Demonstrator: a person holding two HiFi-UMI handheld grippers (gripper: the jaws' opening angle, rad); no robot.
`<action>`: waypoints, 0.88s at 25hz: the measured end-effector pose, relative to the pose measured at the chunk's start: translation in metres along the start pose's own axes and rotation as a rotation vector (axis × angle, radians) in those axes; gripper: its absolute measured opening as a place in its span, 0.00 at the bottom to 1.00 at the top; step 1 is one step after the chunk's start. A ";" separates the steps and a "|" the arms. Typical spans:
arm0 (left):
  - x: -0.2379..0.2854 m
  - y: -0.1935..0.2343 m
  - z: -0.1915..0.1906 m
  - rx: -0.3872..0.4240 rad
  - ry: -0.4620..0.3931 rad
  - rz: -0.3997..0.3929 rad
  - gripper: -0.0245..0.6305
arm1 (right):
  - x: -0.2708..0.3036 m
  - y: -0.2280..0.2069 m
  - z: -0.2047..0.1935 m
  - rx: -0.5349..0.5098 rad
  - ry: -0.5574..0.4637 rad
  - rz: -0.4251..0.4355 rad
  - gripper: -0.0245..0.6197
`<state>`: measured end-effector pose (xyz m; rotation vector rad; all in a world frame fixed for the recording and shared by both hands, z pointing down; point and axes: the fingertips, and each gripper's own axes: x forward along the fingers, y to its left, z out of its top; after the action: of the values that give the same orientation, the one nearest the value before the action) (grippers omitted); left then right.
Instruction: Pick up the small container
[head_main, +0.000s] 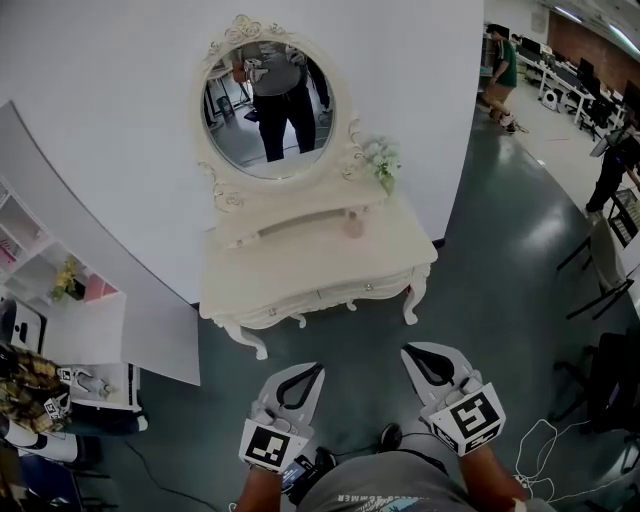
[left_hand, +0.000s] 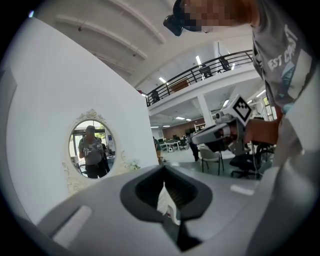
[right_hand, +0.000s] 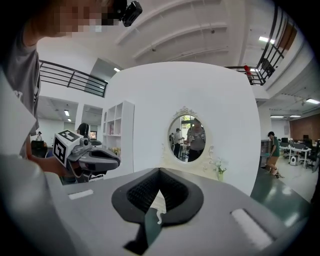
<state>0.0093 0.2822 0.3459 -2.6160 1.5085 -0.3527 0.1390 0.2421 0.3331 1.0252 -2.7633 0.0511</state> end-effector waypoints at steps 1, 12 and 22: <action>0.004 -0.001 0.001 -0.001 0.011 0.016 0.04 | 0.000 -0.006 -0.001 0.001 -0.004 0.014 0.04; 0.050 -0.020 0.018 0.045 0.052 0.065 0.04 | 0.001 -0.062 -0.011 0.041 -0.033 0.079 0.04; 0.099 0.002 0.012 0.042 0.013 -0.037 0.04 | 0.015 -0.096 -0.017 0.052 0.003 -0.036 0.04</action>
<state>0.0582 0.1949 0.3491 -2.6174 1.4417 -0.4012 0.1932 0.1613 0.3497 1.0862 -2.7541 0.1200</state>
